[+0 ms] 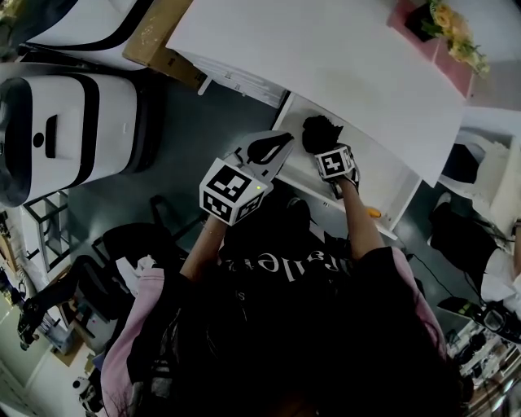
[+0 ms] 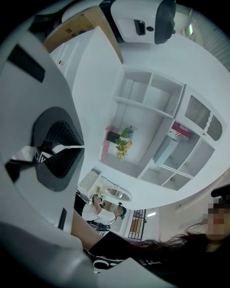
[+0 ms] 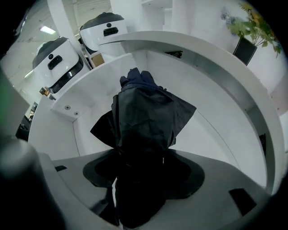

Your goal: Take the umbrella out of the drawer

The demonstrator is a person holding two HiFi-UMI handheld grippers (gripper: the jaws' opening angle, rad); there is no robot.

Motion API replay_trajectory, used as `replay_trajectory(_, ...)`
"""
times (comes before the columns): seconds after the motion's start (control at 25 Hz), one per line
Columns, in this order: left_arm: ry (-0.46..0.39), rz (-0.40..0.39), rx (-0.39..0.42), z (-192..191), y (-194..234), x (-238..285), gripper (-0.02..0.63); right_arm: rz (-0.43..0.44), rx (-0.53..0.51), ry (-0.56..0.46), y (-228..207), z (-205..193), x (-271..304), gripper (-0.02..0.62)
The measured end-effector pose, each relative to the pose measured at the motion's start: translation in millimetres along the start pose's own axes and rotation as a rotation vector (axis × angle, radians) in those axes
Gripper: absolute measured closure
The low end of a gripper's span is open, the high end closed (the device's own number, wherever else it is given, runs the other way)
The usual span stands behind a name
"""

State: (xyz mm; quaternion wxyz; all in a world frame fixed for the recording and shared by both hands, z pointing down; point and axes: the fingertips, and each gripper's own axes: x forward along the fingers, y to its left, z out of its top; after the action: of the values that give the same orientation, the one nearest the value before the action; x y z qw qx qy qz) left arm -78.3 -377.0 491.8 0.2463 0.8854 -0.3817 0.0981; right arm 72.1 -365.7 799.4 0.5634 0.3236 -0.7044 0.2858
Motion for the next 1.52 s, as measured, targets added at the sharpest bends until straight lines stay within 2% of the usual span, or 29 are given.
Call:
replay_trajectory(0.32, -0.005, 0.013, -0.011, -1.6, 8.8, -6.0, 0.581, 0.016, 0.018, -0.017, 1.5, 2.5, 8.8, 0.314)
replay_trajectory(0.56, 0.009, 0.009, -0.001, -5.4, 8.5, -10.7, 0.580, 0.023, 0.011, 0.023, 5.1, -3.9, -1.5, 0.314)
replay_trajectory(0.84, -0.011, 0.019, 0.013, 1.5, 6.4, -11.2, 0.580, 0.063, -0.088, -0.052, 28.8, 13.8, -43.9, 0.314)
replay_trajectory(1.08, -0.011, 0.006, 0.028, 2.6, -11.4, -9.9, 0.580, 0.070, -0.188, -0.177, 42.3, 36.6, -100.7, 0.314)
replay_trajectory(1.36, -0.027, 0.011, 0.041, 6.4, -36.4, -16.0, 0.580, 0.112, -0.049, -0.322, 52.2, 39.4, -177.8, 0.314)
replay_trajectory(1.52, -0.038, 0.014, 0.052, 7.2, -55.6, -18.7, 0.580, 0.139, 0.037, -0.378, 50.3, 23.9, -212.3, 0.314)
